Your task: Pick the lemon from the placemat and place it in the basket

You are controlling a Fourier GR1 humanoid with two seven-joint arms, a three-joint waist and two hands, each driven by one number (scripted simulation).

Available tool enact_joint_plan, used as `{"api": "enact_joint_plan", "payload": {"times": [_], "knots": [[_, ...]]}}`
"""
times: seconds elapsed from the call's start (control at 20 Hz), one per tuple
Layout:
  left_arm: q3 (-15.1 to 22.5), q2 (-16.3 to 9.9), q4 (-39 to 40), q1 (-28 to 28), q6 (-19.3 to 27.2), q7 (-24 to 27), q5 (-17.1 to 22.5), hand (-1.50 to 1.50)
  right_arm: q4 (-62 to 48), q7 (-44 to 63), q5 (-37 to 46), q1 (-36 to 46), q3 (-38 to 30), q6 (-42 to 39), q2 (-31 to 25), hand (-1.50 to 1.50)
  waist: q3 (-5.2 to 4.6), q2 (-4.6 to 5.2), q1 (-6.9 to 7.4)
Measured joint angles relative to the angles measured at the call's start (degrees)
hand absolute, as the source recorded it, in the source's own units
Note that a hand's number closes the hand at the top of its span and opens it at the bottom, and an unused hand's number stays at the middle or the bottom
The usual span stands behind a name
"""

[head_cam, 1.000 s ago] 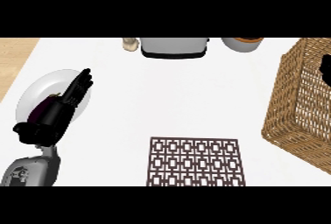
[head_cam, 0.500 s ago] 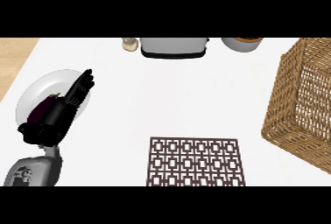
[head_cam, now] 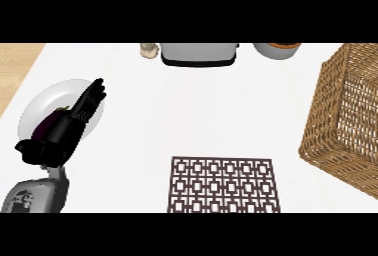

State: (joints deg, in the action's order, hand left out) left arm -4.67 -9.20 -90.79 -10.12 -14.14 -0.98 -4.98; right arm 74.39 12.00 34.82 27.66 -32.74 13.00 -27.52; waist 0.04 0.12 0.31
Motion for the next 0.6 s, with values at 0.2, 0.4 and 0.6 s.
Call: {"api": "enact_joint_plan", "payload": {"times": [0.2, 0.4, 0.6], "knots": [[0.2, 0.17, -0.16, 0.12, 0.31, 0.1, -0.61, 0.0, -5.3, -5.08, -0.9, 0.36, -0.85, 3.91, -1.64, 1.5, 0.0, -0.01, -0.01], [0.04, 0.07, -0.74, 0.83, -0.21, -0.01, -0.14, 0.0, -10.53, -9.97, -4.75, 1.82, -3.89, 8.17, -1.77, -1.5, 0.0, -0.01, 0.11], [-0.26, 0.15, -0.47, 0.53, -0.44, 0.0, 0.24, 0.0, -19.14, -15.73, -7.22, 4.44, -4.37, 10.01, -4.73, -1.5, 0.0, 0.03, 0.19]]}}
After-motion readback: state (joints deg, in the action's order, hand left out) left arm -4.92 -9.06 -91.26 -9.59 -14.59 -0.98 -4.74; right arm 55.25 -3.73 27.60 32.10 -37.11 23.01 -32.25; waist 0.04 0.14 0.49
